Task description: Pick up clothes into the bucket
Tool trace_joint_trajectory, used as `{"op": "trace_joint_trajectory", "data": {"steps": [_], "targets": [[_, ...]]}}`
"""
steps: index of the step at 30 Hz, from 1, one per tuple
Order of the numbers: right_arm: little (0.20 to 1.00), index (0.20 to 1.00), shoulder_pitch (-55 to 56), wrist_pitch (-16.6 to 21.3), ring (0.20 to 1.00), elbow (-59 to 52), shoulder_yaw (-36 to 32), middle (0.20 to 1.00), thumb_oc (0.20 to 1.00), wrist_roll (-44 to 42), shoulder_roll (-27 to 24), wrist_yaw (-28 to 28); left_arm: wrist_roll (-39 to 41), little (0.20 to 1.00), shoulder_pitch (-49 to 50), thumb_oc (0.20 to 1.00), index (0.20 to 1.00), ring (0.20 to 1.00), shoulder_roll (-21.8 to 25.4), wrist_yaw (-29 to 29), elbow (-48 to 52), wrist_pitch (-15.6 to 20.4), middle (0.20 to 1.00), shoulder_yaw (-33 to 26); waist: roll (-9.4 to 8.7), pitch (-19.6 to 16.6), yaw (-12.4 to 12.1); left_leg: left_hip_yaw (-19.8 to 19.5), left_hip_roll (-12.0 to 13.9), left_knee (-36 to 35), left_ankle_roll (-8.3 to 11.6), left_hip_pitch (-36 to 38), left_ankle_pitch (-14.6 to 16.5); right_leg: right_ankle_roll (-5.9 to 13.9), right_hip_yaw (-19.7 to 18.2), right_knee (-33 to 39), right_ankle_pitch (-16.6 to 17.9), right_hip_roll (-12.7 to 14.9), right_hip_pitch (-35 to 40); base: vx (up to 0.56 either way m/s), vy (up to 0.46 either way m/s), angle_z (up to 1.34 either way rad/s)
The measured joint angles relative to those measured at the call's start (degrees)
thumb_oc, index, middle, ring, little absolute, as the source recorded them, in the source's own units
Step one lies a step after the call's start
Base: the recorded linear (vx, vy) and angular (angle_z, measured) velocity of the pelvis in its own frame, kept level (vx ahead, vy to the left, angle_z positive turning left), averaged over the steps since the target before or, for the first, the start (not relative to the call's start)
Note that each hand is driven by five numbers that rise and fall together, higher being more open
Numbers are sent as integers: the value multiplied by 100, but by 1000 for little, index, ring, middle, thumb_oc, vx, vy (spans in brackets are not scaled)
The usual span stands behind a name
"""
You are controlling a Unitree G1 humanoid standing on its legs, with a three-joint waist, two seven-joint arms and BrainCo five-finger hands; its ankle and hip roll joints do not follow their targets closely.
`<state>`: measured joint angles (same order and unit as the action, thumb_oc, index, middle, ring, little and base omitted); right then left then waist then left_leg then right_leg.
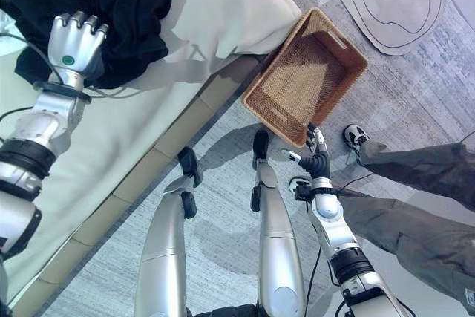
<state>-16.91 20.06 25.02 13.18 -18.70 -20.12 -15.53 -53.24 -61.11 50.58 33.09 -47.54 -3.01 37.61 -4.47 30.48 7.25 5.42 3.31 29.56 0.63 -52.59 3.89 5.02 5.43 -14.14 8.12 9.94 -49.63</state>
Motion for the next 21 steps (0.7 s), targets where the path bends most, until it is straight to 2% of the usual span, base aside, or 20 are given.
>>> {"op": "trace_joint_trajectory", "data": {"steps": [4,8,15,16,18,19,21], "targets": [[1000,1000,-28,-2,1000,33,7,1000,1000,2,5,12,-9,200,74,200,200,200,24,-109,3,66,200,137,0,0,-3,21,-3,-52,-12,184,-10,-16,3,14,56,4,155,0,0,0],[1000,1000,-45,-2,1000,25,6,1000,1000,7,2,19,-27,200,360,200,200,200,43,-175,56,165,200,138,-6,-16,-26,39,-19,-314,-19,700,-17,-21,20,146,43,10,594,39,-44,1],[1000,1000,-97,-57,1000,75,-28,1000,1000,65,11,9,-50,200,1667,200,200,200,176,-205,1094,347,200,-846,-2,-93,-166,48,-21,-878,-6,1743,-117,-60,73,354,-46,-26,1459,75,-62,1],[1000,1000,-103,-73,1000,80,-28,1000,1000,205,11,5,-34,200,2098,200,200,200,171,-215,1509,386,200,-1313,-2,-98,-201,49,-11,-1045,12,2035,-129,-71,97,466,-59,-52,1728,82,-67,0],[1000,1000,-142,-114,1000,87,-49,1000,1000,393,-5,-6,8,200,2392,200,200,200,183,-200,1902,463,200,-1612,22,-177,-318,34,5,-1200,40,2267,-176,-83,133,548,-66,-80,1939,72,-52,3],[1000,1000,-70,-177,1000,198,-47,1000,1000,529,1,-9,19,200,2729,200,200,200,106,-154,2282,536,200,-1913,31,-274,-371,32,3,-1442,103,2575,-244,-88,156,699,-58,-97,2198,91,-62,1],[1000,1000,-15,-228,1000,280,-42,1000,1000,632,25,15,29,200,3145,200,200,200,125,-148,2639,667,200,-2144,64,-540,-504,15,15,-1686,163,2822,-302,-92,197,866,-60,-138,2427,99,-76,4]]}}
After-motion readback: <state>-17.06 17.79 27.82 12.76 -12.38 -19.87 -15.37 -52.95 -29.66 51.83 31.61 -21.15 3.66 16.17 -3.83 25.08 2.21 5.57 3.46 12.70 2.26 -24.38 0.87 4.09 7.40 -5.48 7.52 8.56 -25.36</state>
